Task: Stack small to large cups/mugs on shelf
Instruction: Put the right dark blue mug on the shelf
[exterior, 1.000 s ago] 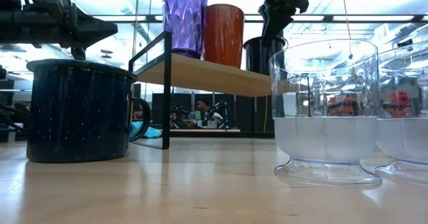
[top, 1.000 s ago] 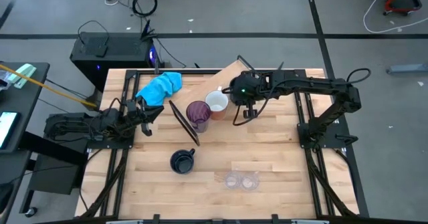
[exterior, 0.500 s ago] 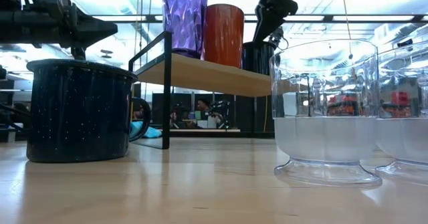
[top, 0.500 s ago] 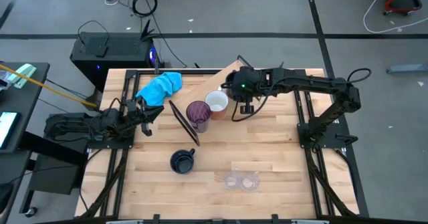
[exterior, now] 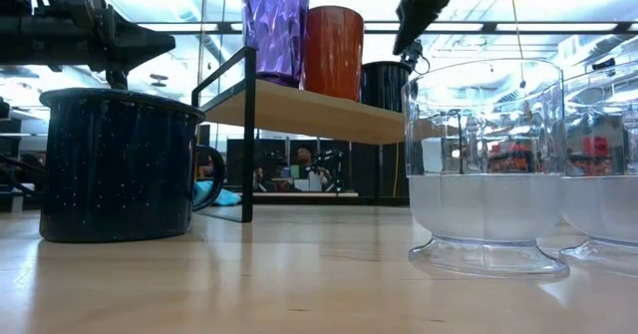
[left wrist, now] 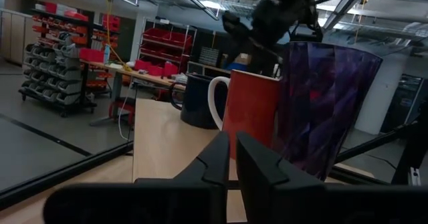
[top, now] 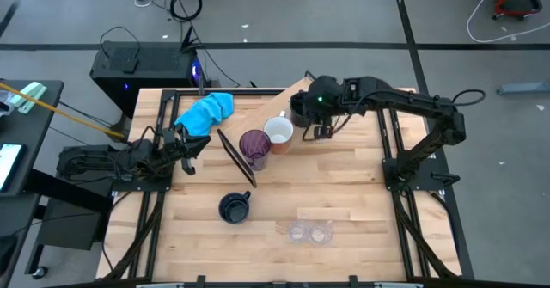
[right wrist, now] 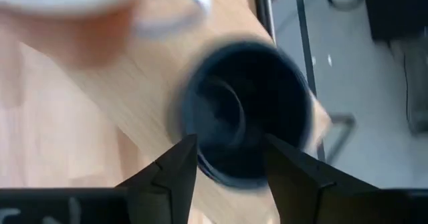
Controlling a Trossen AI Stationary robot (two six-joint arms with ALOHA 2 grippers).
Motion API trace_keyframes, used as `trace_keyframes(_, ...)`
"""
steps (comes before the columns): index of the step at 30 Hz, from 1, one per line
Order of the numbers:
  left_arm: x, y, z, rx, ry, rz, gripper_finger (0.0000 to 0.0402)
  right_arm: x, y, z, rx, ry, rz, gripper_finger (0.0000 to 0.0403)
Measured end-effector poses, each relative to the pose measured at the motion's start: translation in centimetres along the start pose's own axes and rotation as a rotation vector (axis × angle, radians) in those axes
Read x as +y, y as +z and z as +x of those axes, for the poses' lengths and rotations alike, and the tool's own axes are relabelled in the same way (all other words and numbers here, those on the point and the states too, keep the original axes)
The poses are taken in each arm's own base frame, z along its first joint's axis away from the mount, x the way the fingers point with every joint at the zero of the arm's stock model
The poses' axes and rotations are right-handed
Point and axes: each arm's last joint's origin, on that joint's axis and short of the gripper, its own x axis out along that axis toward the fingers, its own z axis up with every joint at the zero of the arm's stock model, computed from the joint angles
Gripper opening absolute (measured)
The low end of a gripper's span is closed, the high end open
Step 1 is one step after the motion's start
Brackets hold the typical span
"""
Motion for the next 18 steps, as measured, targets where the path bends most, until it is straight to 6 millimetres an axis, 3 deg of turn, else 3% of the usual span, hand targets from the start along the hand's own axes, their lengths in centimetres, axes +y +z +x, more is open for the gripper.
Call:
trace_keyframes(6, 0.0, 0.0, 0.0, 0.001, 0.000, 0.000, 0.0034, -2.3, -1.5, 0.3, 0.077, -0.029, 0.106, 0.0165)
trace_keyframes(18, 0.0, 0.0, 0.0, 0.000, -0.001, 0.000, 0.0034, -4.9, -3.7, 1.3, 0.199, -0.045, 0.230, 0.0158)
